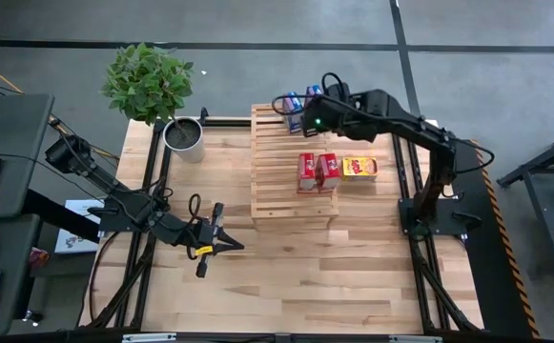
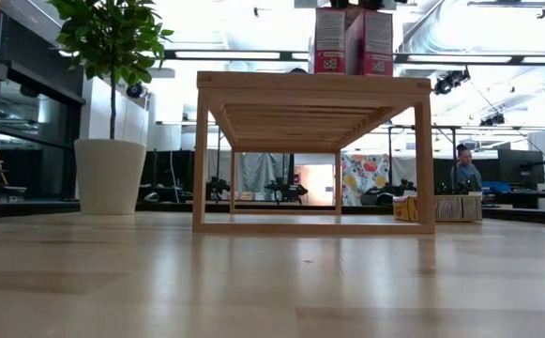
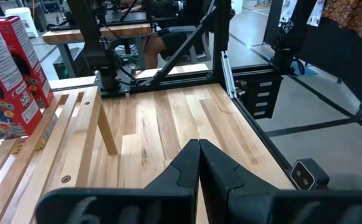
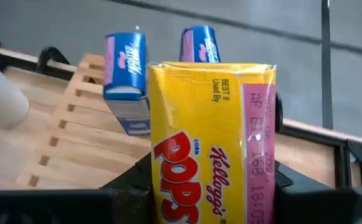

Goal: Stack cereal on shelf
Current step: Put the yellow cereal box on the shelf

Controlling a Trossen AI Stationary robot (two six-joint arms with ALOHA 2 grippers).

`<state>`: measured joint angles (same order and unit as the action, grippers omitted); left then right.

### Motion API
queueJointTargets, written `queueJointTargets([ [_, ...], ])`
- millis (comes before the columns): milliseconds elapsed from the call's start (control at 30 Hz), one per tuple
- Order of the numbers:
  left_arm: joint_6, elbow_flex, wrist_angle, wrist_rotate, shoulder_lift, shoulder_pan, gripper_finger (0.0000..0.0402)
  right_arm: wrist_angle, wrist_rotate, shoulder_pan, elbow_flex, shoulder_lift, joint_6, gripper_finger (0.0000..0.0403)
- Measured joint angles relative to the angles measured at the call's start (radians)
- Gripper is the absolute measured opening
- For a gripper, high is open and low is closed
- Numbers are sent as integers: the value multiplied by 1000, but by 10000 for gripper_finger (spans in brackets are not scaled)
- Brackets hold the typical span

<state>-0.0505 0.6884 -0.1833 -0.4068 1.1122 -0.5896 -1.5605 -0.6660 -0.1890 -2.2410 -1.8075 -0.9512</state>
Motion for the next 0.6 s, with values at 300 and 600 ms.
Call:
queueJointTargets([
  [300,-17,0,7,-2,0,0,0,-10,165,-65,0,-72,15,140],
  [600,-17,0,8,-1,0,0,0,-10,203,-125,0,-129,33,140],
])
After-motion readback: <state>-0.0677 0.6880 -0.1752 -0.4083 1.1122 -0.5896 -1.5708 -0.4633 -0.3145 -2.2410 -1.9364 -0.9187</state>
